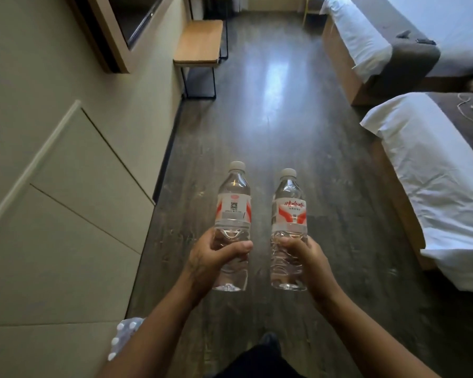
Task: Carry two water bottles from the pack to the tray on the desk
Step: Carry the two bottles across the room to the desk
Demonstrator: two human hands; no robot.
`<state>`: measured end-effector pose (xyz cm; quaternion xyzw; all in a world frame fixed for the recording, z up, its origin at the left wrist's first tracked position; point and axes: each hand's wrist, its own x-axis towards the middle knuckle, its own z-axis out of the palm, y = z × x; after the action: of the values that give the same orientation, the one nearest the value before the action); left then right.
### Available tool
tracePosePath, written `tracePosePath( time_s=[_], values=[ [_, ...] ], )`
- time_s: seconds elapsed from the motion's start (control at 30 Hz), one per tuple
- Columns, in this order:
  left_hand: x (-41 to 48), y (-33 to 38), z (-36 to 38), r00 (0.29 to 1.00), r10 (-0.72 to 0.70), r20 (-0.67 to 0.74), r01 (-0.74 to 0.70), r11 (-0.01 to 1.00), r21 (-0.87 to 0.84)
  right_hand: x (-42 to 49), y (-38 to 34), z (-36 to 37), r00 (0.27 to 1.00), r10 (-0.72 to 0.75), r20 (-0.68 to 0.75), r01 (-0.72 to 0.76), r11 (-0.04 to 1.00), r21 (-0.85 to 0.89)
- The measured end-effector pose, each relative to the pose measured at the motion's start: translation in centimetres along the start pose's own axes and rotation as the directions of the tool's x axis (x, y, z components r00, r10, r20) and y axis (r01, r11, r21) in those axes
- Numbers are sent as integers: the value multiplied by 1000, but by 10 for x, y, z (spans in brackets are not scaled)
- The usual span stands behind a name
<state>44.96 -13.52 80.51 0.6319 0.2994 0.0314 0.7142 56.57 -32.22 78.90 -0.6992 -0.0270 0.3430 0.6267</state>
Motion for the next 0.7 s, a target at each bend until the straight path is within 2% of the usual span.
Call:
tracePosePath(
  time_s=[0.43,0.7],
  values=[
    [86,31,76,1000,9,5,-9,1000,-1,82,-40,-78,1000,-6,17,7,1000,-17],
    [205,69,78,999,45,13,-45,999,24,190,-84,-84,1000,-27,8,27,999,-32]
  ],
)
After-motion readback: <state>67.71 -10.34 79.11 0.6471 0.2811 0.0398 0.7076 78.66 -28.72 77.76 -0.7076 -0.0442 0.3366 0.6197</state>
